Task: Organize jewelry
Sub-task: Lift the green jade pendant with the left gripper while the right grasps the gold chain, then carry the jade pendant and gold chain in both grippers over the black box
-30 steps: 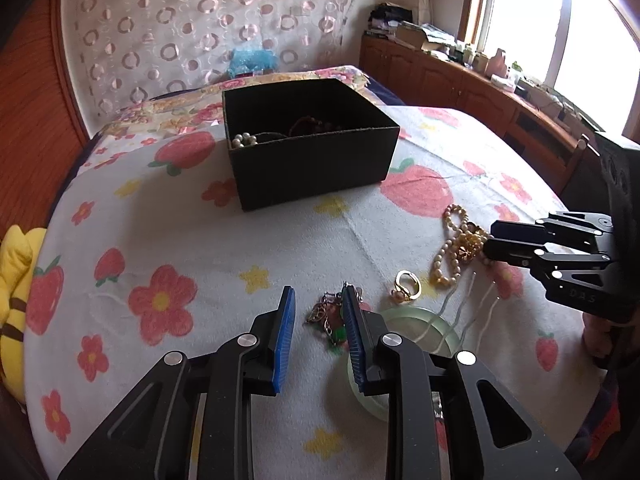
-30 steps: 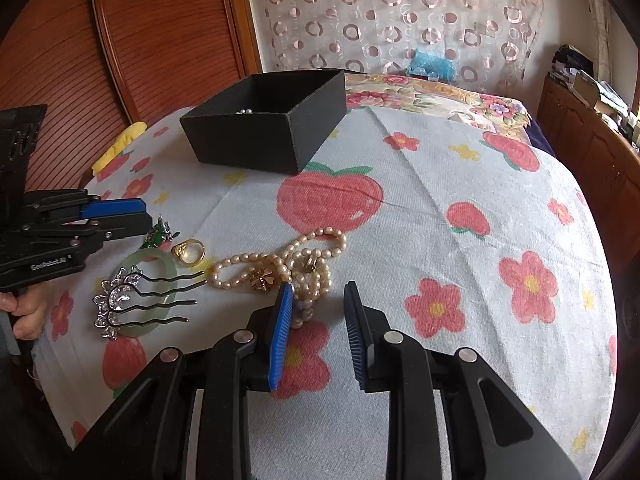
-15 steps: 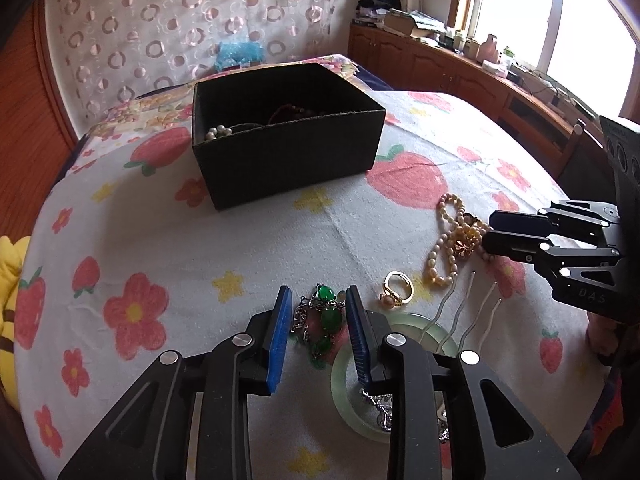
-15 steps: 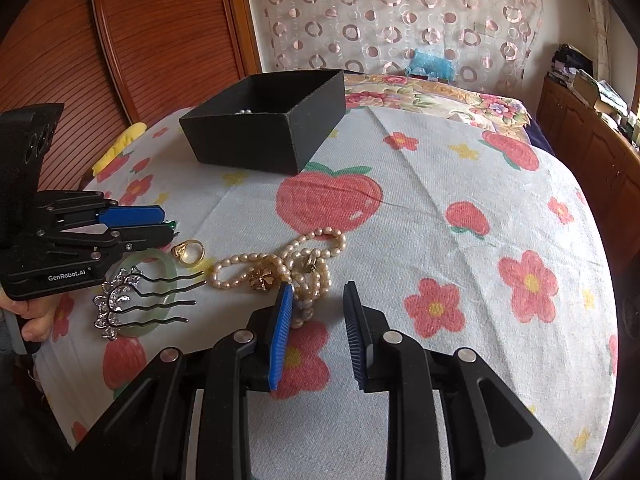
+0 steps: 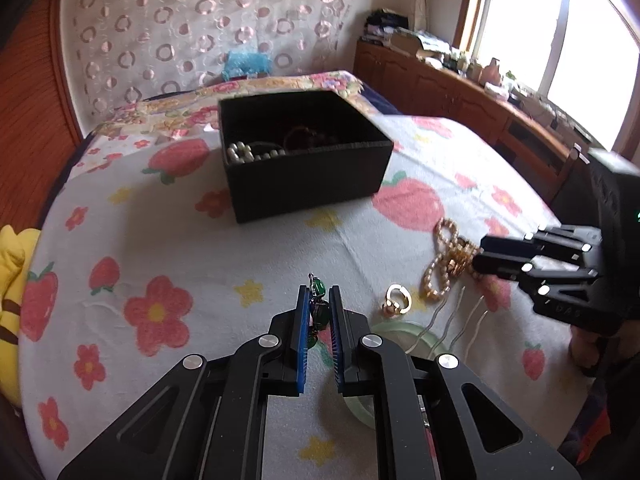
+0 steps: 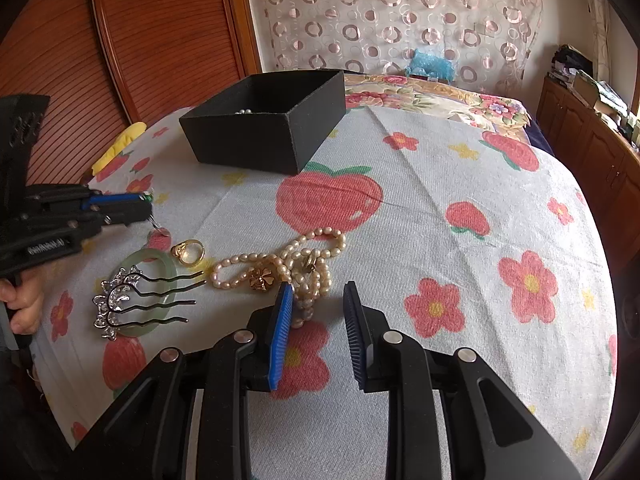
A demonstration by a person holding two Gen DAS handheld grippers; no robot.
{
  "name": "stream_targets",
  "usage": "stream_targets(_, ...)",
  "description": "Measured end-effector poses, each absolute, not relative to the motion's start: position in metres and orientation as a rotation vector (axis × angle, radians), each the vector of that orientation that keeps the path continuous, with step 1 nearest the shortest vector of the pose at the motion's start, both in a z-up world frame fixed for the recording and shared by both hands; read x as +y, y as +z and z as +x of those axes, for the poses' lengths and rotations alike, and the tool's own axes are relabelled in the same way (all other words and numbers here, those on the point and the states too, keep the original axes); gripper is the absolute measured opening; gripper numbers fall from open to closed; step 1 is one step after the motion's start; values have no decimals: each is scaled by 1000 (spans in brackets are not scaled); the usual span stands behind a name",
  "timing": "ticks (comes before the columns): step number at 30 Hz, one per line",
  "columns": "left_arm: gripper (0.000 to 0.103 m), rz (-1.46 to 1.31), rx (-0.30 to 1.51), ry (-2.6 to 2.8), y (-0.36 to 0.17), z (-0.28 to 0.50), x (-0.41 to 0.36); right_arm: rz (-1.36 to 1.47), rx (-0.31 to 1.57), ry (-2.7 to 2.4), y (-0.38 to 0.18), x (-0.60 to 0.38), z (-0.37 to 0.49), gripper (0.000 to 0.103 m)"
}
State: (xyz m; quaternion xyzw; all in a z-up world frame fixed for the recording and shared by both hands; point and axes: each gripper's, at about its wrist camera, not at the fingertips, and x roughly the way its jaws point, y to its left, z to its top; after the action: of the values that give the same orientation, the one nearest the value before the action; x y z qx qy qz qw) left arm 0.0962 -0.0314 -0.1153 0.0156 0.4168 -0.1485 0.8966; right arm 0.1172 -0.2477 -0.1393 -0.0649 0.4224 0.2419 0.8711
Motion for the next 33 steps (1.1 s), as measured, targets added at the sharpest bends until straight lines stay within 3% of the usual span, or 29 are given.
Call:
stream_targets(14,9,16,752,-328,-76,71,-31,-198,877,484,-139,-242,118,27)
stream_targets(16,9,13,753,-328,-77,71,-30,-212,878,478,-139,-241,120,12)
stream_targets(17,9,13,754,-327,-77,71,-30,-212,882,474,-138,-242,121,11)
stream_targets(33,9,-9,738,-309,-74,72,-19,-174,796,490,-99,-248,124,10)
